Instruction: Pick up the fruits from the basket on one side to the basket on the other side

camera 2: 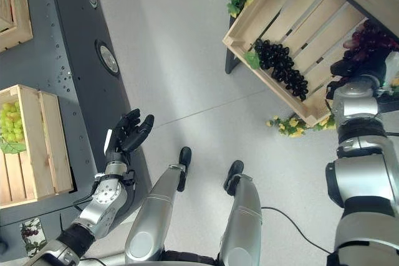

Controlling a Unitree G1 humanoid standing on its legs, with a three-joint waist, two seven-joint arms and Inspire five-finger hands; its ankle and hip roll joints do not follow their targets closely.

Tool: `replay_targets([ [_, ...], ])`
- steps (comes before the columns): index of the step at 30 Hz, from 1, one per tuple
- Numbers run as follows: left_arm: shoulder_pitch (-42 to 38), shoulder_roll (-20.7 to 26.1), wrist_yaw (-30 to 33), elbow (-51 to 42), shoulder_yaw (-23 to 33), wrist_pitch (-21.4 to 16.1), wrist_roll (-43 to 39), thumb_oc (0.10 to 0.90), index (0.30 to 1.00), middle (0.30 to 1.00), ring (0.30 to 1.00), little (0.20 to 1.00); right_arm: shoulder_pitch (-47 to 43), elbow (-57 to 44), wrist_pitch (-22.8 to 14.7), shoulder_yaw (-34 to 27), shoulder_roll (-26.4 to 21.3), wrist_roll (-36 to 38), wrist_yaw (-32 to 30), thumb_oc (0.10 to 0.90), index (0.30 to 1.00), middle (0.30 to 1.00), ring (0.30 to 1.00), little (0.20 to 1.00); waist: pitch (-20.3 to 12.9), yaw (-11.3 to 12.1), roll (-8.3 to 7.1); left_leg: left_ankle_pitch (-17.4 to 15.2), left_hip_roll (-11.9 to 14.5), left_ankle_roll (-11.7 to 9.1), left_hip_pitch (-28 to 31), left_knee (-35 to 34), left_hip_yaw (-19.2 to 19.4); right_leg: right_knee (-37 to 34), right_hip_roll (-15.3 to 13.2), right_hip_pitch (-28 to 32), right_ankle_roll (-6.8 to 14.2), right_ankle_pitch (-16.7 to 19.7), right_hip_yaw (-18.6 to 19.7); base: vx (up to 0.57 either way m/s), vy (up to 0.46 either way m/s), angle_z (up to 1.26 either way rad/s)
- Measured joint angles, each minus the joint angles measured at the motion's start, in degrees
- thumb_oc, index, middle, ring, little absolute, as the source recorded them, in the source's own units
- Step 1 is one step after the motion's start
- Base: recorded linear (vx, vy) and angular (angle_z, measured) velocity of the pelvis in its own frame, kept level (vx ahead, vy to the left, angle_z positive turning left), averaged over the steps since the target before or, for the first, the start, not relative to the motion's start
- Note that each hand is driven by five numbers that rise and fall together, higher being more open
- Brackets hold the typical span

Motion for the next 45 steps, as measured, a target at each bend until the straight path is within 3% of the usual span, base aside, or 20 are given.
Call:
replay_targets([
  [5,0.1,0.6,0.1,-1.6,0.0,-0.4,-0.1,0.800,0.900,0.900,0.900,0.900,-1.6,0.2,2.8,3.6,-1.0,-6.8,0.1,0.400,0.300,0.300,0.300,0.300,0.0,0.2,0.02,0.2,0.0,-0.2,0.0,-0.5,0.0,-0.2,0.0,0.0,0.2,0.1,-0.1,0.00,-0.008,0.00],
  [11,0.2,0.8,0.0,-2.9,0.0,-0.4,-1.2,0.800,0.900,0.900,0.900,0.900,-3.9,1.7,3.6,7.4,-2.1,-13.5,0.4,0.400,0.300,0.300,0.300,0.300,0.0,0.1,0.03,0.0,-0.1,-0.1,0.4,-0.3,0.0,-0.1,-0.1,0.3,0.4,0.0,-0.2,0.03,-0.024,0.00],
  [16,1.1,1.2,0.1,-3.9,0.0,-0.4,-1.7,0.800,0.900,0.900,0.900,0.900,-4.1,1.5,3.5,8.2,-3.2,-13.0,0.4,0.400,0.300,0.300,0.300,0.300,0.0,0.2,0.09,0.1,-0.1,-0.1,0.9,-0.8,0.0,-0.2,-0.1,0.7,0.2,-0.2,-0.1,0.00,-0.007,0.00],
  [21,1.3,1.3,-0.7,-4.5,0.0,-0.4,-2.0,0.800,0.900,0.900,0.900,0.900,-4.2,0.8,2.2,5.3,-3.6,-2.9,0.2,0.400,0.300,0.300,0.300,0.300,0.0,0.1,0.13,0.6,-0.2,-0.4,0.8,-1.2,-0.3,0.1,-0.1,0.4,0.0,-0.2,-0.3,-0.03,0.003,0.02],
  [22,1.4,1.3,-0.9,-4.6,0.0,-0.4,-2.0,0.800,0.900,0.900,0.900,0.900,-4.2,0.7,2.0,4.9,-3.6,-0.6,0.2,0.671,0.707,0.707,0.707,0.707,0.0,0.1,0.13,0.6,-0.2,-0.4,0.8,-1.3,-0.4,0.1,-0.1,0.4,-0.2,-0.3,-0.3,0.00,0.000,0.00],
  [23,1.6,1.3,-0.9,-4.7,0.0,-0.4,-2.0,0.800,0.900,0.900,0.900,0.900,-4.1,0.2,1.8,3.2,-3.5,1.8,0.1,0.800,0.900,0.900,0.900,0.900,0.0,0.1,0.14,0.6,-0.2,-0.4,0.9,-1.3,-0.4,0.2,-0.1,0.3,-0.2,-0.4,-0.3,0.00,0.000,0.00],
  [33,1.2,1.3,-1.2,-4.7,0.0,-0.4,-2.0,0.800,0.900,0.900,0.900,0.900,-4.1,-3.0,-8.8,-0.6,-2.9,9.3,-1.9,0.800,0.900,0.900,0.900,0.900,0.0,0.3,0.30,0.7,-0.2,-0.6,1.0,-0.5,-0.3,1.3,-0.4,0.4,-0.4,-0.5,-0.2,0.00,0.003,0.00],
  [45,1.6,1.2,-2.7,-4.4,-0.8,-0.3,-2.0,0.800,0.900,0.900,0.900,0.900,-2.9,-3.4,-9.7,-0.7,-2.6,9.6,2.0,0.800,0.900,0.900,0.900,0.900,0.0,0.3,0.61,0.4,-0.4,-0.3,1.8,0.5,-0.6,2.5,-0.9,1.4,-0.6,-1.3,-0.5,0.02,-0.004,0.02],
])
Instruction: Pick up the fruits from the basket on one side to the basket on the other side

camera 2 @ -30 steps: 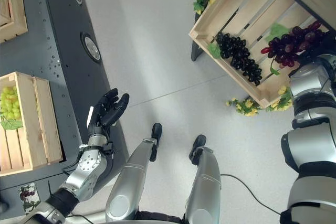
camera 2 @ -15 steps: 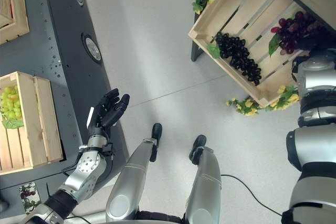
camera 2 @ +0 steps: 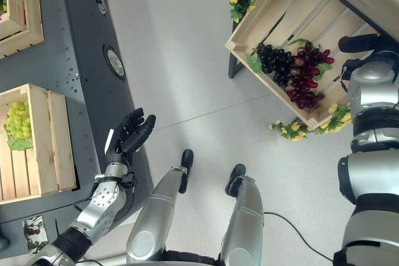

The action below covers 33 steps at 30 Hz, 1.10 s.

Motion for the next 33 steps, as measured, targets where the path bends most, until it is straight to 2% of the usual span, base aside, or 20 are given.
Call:
replay_targets([
  [2,-0.1,0.0,-0.1,0.2,0.0,0.0,0.0,0.800,0.900,0.900,0.900,0.900,0.0,0.0,-0.1,0.0,0.0,-0.1,1.5,0.800,0.900,0.900,0.900,0.900,0.0,0.0,0.00,0.3,0.0,-0.4,0.0,0.0,0.0,0.0,0.0,0.0,0.3,0.3,-0.1,0.00,0.000,0.00],
  [12,-0.1,0.0,-0.4,0.5,-0.2,-0.1,-0.1,0.800,0.900,0.900,0.900,0.900,0.0,0.5,-0.4,2.2,0.1,0.4,8.5,0.800,0.900,0.900,0.900,0.900,0.0,0.0,-0.01,-0.1,-0.1,0.1,0.8,0.1,-0.3,-0.3,-0.2,1.3,0.4,-0.2,-0.4,-0.01,0.007,0.01],
  [18,-0.8,-0.4,-0.3,1.0,-0.1,-0.1,0.4,0.800,0.900,0.900,0.900,0.900,4.1,-1.0,-5.0,1.2,2.5,7.3,13.7,0.800,0.900,0.900,0.900,0.900,0.0,0.0,-0.05,-0.2,0.0,0.2,3.7,-1.1,-0.3,-1.8,-0.1,4.5,0.2,0.1,-0.9,-0.01,0.020,0.00],
  [21,-0.9,-1.2,-0.3,2.6,-0.1,0.0,0.4,0.800,0.900,0.900,0.900,0.900,12.0,-4.3,-7.7,-2.7,7.3,11.5,19.2,0.800,0.900,0.900,0.900,0.900,0.0,-0.1,-0.37,-0.2,0.1,0.3,8.6,-3.2,-0.3,-3.8,0.1,9.3,0.3,0.0,-1.3,0.04,0.016,0.00],
  [25,-1.5,-1.4,-0.4,3.1,0.1,0.0,0.5,0.800,0.900,0.900,0.900,0.900,18.1,-5.9,-7.7,-2.7,11.0,11.5,23.3,0.800,0.900,0.900,0.900,0.900,0.0,-0.1,-0.70,-0.3,0.0,0.4,12.4,-4.9,0.0,-5.3,0.1,12.9,0.5,-0.1,-1.4,0.05,0.013,-0.02],
  [28,-1.8,-2.3,-0.6,6.1,0.2,0.1,0.5,0.800,0.900,0.900,0.900,0.900,23.7,-6.0,-8.9,-2.8,15.0,11.5,24.8,0.800,0.900,0.900,0.900,0.900,0.0,-0.1,-1.38,-0.5,0.1,0.7,16.9,-6.7,0.1,-7.2,0.4,17.4,0.7,-0.2,-1.5,0.07,0.011,0.00],
  [31,-1.9,-2.6,-1.5,6.3,0.9,0.2,0.4,0.800,0.900,0.900,0.900,0.900,26.1,-7.0,-9.2,-3.1,16.3,11.7,25.8,0.800,0.900,0.900,0.900,0.900,0.0,-0.2,-1.63,-0.5,0.4,0.7,18.7,-8.0,0.9,-8.3,0.5,19.1,0.9,-0.1,-1.5,0.05,0.004,-0.02],
  [33,-1.8,-2.8,-2.4,6.8,1.6,0.6,0.4,0.800,0.900,0.900,0.900,0.900,29.5,-8.6,-10.7,-3.3,18.9,11.7,26.2,0.800,0.900,0.900,0.900,0.900,-0.1,-0.1,-2.21,-0.5,1.0,0.7,21.1,-9.5,1.6,-10.0,0.8,21.7,1.0,0.0,-1.6,0.04,-0.009,-0.03],
])
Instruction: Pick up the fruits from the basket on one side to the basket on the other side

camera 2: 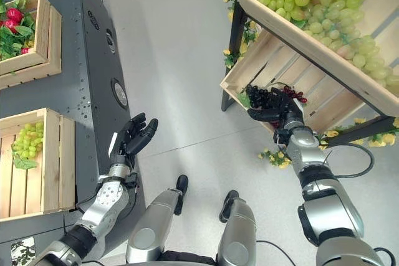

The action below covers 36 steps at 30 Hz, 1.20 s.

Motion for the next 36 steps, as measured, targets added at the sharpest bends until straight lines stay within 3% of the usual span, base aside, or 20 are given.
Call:
replay_targets([
  [8,0.0,-0.4,-1.9,1.0,3.5,1.4,0.1,0.800,0.900,0.900,0.900,0.900,5.8,-5.2,-0.4,0.1,6.0,0.0,0.9,0.800,0.900,0.900,0.900,0.900,-0.9,-0.3,-1.27,1.3,1.3,-0.6,7.4,-7.7,1.3,-7.3,1.6,7.2,2.3,1.6,-0.6,0.06,-0.020,-0.03],
  [13,2.2,-0.6,-3.9,3.9,5.1,3.1,0.1,0.800,0.900,0.900,0.900,0.900,10.6,-9.7,-1.5,0.3,10.5,1.9,0.9,0.800,0.900,0.900,0.900,0.900,-4.2,-1.5,-3.23,1.8,2.0,-0.7,10.7,-12.3,1.3,-13.8,3.2,11.2,3.0,2.9,-1.1,0.07,-0.004,0.01],
  [16,4.6,-1.2,-5.5,5.0,5.0,4.1,0.1,0.800,0.900,0.900,0.900,0.900,14.4,-11.3,-2.9,0.3,12.8,3.8,0.8,0.800,0.900,0.900,0.900,0.900,-7.0,-1.9,-3.30,1.8,2.2,-0.7,13.0,-14.9,1.3,-18.8,4.2,14.4,3.4,4.2,-1.2,0.07,0.024,-0.01],
  [19,7.3,-3.9,-6.8,8.0,5.4,5.4,-0.7,0.800,0.900,0.900,0.900,0.900,19.6,-11.8,-3.5,0.8,16.1,3.7,-0.7,0.800,0.900,0.900,0.900,0.900,-11.8,-2.3,-3.24,2.1,1.9,-0.4,15.4,-18.4,1.1,-23.5,4.7,17.4,4.1,5.0,-1.1,0.04,0.035,0.08],
  [27,8.6,-5.0,-7.5,8.4,5.1,6.8,-0.5,0.800,0.900,0.900,0.900,0.900,25.7,-15.6,-3.6,3.6,20.9,3.6,-6.9,0.800,0.900,0.900,0.900,0.900,-15.3,-2.3,-2.08,2.8,1.8,-0.6,15.8,-20.7,-0.8,-26.7,5.6,19.3,4.2,5.4,-1.3,0.00,0.006,0.13],
  [31,8.1,-5.5,-8.1,8.4,4.8,6.9,0.0,0.800,0.900,0.900,0.900,0.900,30.5,-21.0,-3.5,5.4,20.8,4.3,-6.9,0.800,0.900,0.900,0.900,0.900,-16.7,-3.5,-0.45,5.4,1.1,-0.9,14.3,-22.9,-7.3,-26.1,6.6,19.6,3.1,4.7,2.2,0.03,-0.101,0.83],
  [33,7.8,-5.9,-9.3,7.7,4.6,7.2,0.6,0.800,0.900,0.900,0.900,0.900,33.1,-22.1,-3.4,6.8,20.3,4.3,-6.9,0.800,0.900,0.900,0.900,0.900,-16.6,-5.1,0.80,7.5,2.1,-0.8,14.3,-23.7,-14.4,-19.5,8.2,17.6,0.0,1.7,7.0,-0.02,-0.168,1.57],
  [34,8.2,-5.8,-9.4,7.1,4.7,7.4,0.7,0.800,0.900,0.900,0.900,0.900,33.6,-22.3,-3.4,7.5,20.2,4.4,-6.9,0.800,0.900,0.900,0.900,0.900,-16.8,-4.9,0.97,7.8,2.3,-1.3,13.8,-23.7,-15.1,-20.1,9.4,17.5,-0.3,1.5,9.0,-0.05,-0.138,1.16],
  [35,8.7,-5.1,-9.4,6.2,4.9,7.4,0.7,0.800,0.900,0.900,0.900,0.900,33.9,-22.9,-3.4,8.7,20.3,4.5,-6.5,0.800,0.900,0.900,0.900,0.900,-17.3,-4.3,0.06,8.3,1.9,-2.1,12.8,-23.8,-15.2,-22.7,10.1,16.7,0.0,2.0,9.9,-0.02,-0.085,1.05],
  [36,8.9,-5.1,-9.3,6.8,5.0,7.5,0.6,0.800,0.900,0.900,0.900,0.900,33.5,-22.9,-3.1,9.6,20.3,6.2,-5.5,0.800,0.900,0.900,0.900,0.900,-17.5,-3.6,0.67,9.1,2.5,-2.5,12.1,-24.8,-15.3,-22.9,10.5,16.2,1.8,2.0,9.0,-0.03,-0.101,0.84],
])
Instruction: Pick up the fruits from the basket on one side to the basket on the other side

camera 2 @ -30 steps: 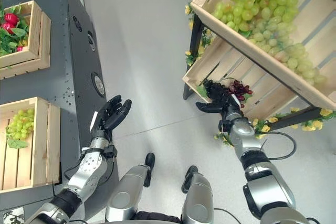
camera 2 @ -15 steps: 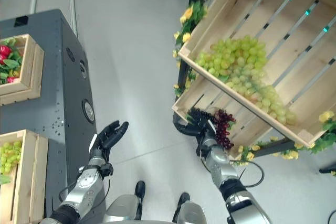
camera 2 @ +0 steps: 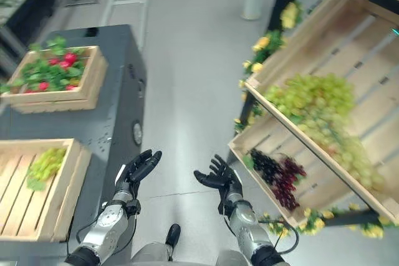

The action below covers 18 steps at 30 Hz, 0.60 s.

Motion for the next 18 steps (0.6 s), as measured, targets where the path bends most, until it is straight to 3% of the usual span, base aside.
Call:
replay_targets([
  [3,2.9,0.0,-0.3,-0.1,0.3,0.1,-0.1,0.800,0.900,0.900,0.900,0.900,-0.3,0.0,0.3,0.3,0.3,0.4,0.8,0.800,0.900,0.900,0.900,0.900,-0.3,2.8,1.80,-0.6,2.0,0.1,-1.7,0.1,1.2,-0.4,1.9,-0.5,-1.5,0.4,-1.5,-0.01,-0.057,0.35],
  [5,3.7,-0.2,-0.9,0.0,-0.2,0.3,0.0,0.800,0.900,0.900,0.900,0.900,0.0,0.0,0.3,0.5,0.0,0.3,0.7,0.800,0.900,0.900,0.900,0.900,-0.3,3.2,2.06,-1.3,2.5,1.1,-4.0,2.1,3.6,-0.5,1.7,-0.5,-2.1,0.4,-4.4,-0.02,-0.014,0.63],
  [6,3.5,-0.8,-1.7,0.0,-0.7,0.9,0.3,0.800,0.900,0.900,0.900,0.900,0.7,-0.1,0.2,0.5,-0.6,0.3,0.5,0.800,0.900,0.900,0.900,0.900,-0.2,3.4,1.96,-2.8,2.5,3.2,-5.7,3.4,7.2,-0.5,1.2,0.5,-1.6,0.8,-7.6,-0.03,-0.003,1.40],
  [7,2.5,-1.1,-2.5,0.1,-1.8,1.6,2.3,0.800,0.900,0.900,0.900,0.900,2.2,-0.5,-0.2,0.2,-1.3,0.3,-0.2,0.800,0.900,0.900,0.900,0.900,0.1,1.6,0.92,-5.0,3.0,3.5,-7.2,6.7,15.7,-2.4,-1.0,2.7,-1.5,0.9,-12.6,-0.02,0.036,1.65],
  [8,2.1,-1.2,-3.2,0.1,-2.5,1.6,3.6,0.800,0.900,0.900,0.900,0.900,2.6,-0.5,-0.3,0.2,-1.9,0.2,-0.6,0.800,0.900,0.900,0.900,0.900,0.3,1.2,0.41,-5.1,2.6,3.8,-7.5,8.1,19.5,-1.9,-2.3,3.3,-1.3,0.7,-14.6,0.02,0.122,1.75],
  [9,1.8,-1.2,-4.2,-0.2,-4.1,1.7,5.7,0.800,0.900,0.900,0.900,0.900,3.0,-0.5,-1.1,0.2,-2.5,-0.3,-2.3,0.800,0.900,0.900,0.900,0.900,0.1,0.6,-0.59,-5.2,2.0,4.0,-7.0,10.7,27.7,-1.7,-4.6,4.0,-0.7,0.1,-17.4,0.03,0.120,1.10],
  [10,1.5,-1.2,-4.4,-0.4,-4.9,1.7,6.3,0.800,0.900,0.900,0.900,0.900,3.0,-0.6,-1.8,0.2,-2.5,-0.3,-2.7,0.800,0.900,0.900,0.900,0.900,0.0,0.3,-0.54,-5.1,1.6,4.1,-6.6,10.4,30.3,-1.6,-5.2,4.2,-0.6,0.1,-18.2,0.05,0.148,0.93],
  [11,1.3,-1.2,-4.2,-1.2,-6.1,1.7,6.9,0.800,0.900,0.900,0.900,0.900,2.6,-0.7,-3.2,-0.1,-2.8,-0.5,-3.0,0.800,0.900,0.900,0.900,0.900,-0.5,-0.4,0.52,-3.9,0.6,4.0,-3.7,8.4,30.4,-1.3,-4.9,4.1,-0.1,-0.1,-17.9,0.00,0.125,0.66],
  [12,0.7,-1.0,-3.8,-1.6,-6.6,1.8,8.0,0.800,0.900,0.900,0.900,0.900,1.9,-1.0,-3.9,-0.3,-2.4,-1.0,-3.6,0.800,0.900,0.900,0.900,0.900,-0.6,-1.3,0.49,-1.4,-0.5,5.1,-2.0,4.5,28.4,-0.8,-5.2,3.9,0.7,-0.5,-17.1,0.00,0.123,0.52],
  [16,-3.1,0.6,-1.7,-3.0,-6.6,1.8,9.3,0.800,0.900,0.900,0.900,0.900,-0.6,-1.7,-4.9,0.2,-2.3,-8.0,-4.0,0.800,0.900,0.900,0.900,0.900,-0.6,-0.8,-0.07,-0.4,-2.8,6.4,-1.5,1.4,27.4,-2.5,-5.9,3.5,0.9,-0.4,-13.3,0.06,0.099,0.22],
  [18,-3.6,1.9,-0.7,-3.9,-5.8,1.8,10.3,0.800,0.900,0.900,0.900,0.900,-1.4,-1.7,-5.1,0.2,-2.2,-9.9,-4.0,0.800,0.900,0.900,0.900,0.900,-0.7,-0.7,-0.20,-0.1,-3.3,6.6,-1.3,0.3,27.2,-4.2,-6.1,4.1,2.2,0.4,-13.2,0.03,0.082,0.08],
])
